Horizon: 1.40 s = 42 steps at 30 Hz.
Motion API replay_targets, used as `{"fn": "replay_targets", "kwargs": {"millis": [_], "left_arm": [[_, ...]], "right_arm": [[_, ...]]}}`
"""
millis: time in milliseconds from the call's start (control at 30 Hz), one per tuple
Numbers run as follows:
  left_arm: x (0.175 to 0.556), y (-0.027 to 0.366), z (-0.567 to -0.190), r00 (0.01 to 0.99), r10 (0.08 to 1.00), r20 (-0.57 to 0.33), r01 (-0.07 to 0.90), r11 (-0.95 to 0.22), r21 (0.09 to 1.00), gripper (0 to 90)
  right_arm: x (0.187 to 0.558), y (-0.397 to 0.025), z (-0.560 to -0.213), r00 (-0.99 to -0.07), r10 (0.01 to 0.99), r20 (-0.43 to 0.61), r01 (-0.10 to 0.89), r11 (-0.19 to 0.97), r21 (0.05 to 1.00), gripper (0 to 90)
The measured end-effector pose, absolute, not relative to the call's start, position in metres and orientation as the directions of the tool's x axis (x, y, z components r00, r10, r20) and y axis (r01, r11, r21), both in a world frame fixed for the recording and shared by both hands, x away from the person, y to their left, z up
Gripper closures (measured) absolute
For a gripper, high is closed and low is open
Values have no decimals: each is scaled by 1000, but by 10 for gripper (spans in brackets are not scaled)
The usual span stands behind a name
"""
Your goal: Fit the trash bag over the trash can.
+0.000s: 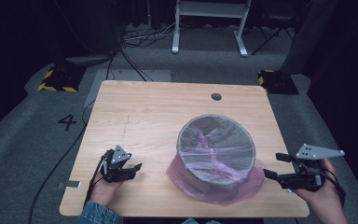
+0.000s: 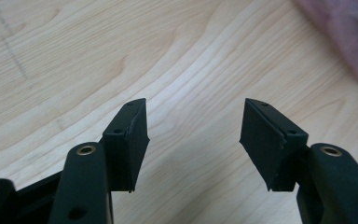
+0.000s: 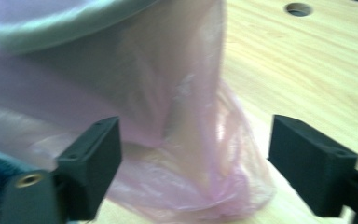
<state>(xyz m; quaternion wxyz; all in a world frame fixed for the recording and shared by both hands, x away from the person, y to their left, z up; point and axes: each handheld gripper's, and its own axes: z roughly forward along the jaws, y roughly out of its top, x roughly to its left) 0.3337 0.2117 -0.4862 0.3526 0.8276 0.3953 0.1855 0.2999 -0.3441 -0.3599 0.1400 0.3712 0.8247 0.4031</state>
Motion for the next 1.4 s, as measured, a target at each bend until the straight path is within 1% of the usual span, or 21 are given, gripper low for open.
{"fn": "replay_targets", "kwargs": {"millis": [100, 167, 267, 367, 433, 500, 567, 600, 633, 667, 700, 733, 833, 867, 900, 933, 1033, 1100, 1167, 1267, 1400], "left_arm": [[338, 214, -490, 611, 790, 39, 532, -447, 719, 408], [340, 214, -491, 604, 796, 40, 540, -446, 713, 404], [344, 215, -496, 599, 799, 42, 554, -452, 699, 392], [345, 216, -498, 598, 801, 29, 557, -441, 704, 386], [345, 216, -498, 598, 801, 28, 555, -439, 707, 385], [345, 217, -500, 598, 801, 19, 549, -427, 719, 385], [346, 219, -503, 600, 800, 3, 543, -410, 733, 384], [345, 220, -503, 599, 801, -2, 542, -404, 737, 380], [345, 220, -504, 599, 800, -3, 541, -403, 738, 378], [345, 220, -503, 599, 800, 3, 540, -407, 737, 378], [344, 220, -503, 598, 802, 2, 541, -405, 737, 378], [344, 220, -503, 597, 802, 2, 541, -405, 737, 378], [344, 220, -504, 596, 803, -3, 544, -401, 737, 374], [344, 220, -504, 596, 803, -3, 544, -401, 737, 374], [344, 220, -504, 595, 803, -5, 545, -399, 737, 373], [344, 220, -504, 596, 803, -5, 545, -399, 737, 373], [344, 220, -504, 595, 804, -5, 545, -399, 737, 372], [344, 220, -504, 596, 803, -5, 545, -399, 737, 372], [344, 220, -504, 595, 804, -5, 545, -399, 738, 372], [343, 220, -504, 593, 805, -8, 547, -395, 738, 372], [343, 220, -504, 592, 806, -8, 547, -395, 738, 372]], "right_arm": [[307, -344, -351, -655, 753, 58, 524, 398, 753, 155], [310, -344, -344, -657, 752, 62, 515, 387, 765, 147], [314, -343, -333, -686, 726, 47, 481, 404, 778, 145], [319, -343, -325, -712, 700, 64, 448, 382, 808, 148], [323, -337, -321, -709, 701, 79, 445, 357, 821, 156], [327, -330, -316, -723, 687, 73, 429, 364, 827, 197], [329, -322, -311, -736, 675, 54, 406, 376, 833, 209], [330, -317, -308, -746, 665, 35, 386, 388, 837, 239], [331, -314, -306, -757, 653, 17, 365, 401, 840, 287], [332, -311, -304, -760, 650, 13, 363, 408, 837, 313], [333, -307, -303, -760, 649, 34, 387, 410, 826, 319], [335, -302, -300, -766, 642, 36, 391, 421, 819, 304], [339, -290, -293, -777, 629, 2, 354, 434, 829, 295], [340, -287, -292, -777, 629, 17, 364, 428, 827, 281], [341, -284, -292, -766, 640, 54, 397, 406, 823, 272], [342, -282, -292, -764, 642, 65, 404, 397, 824, 275], [346, -270, -288, -794, 607, 43, 363, 416, 834, 306], [347, -260, -286, -811, 585, 23, 336, 433, 836, 343], [348, -250, -284, -817, 576, 16, 330, 445, 832, 342], [350, -232, -283, -825, 565, 5, 315, 452, 834, 305], [352, -209, -283, -829, 559, 35, 317, 417, 852, 263]]}}
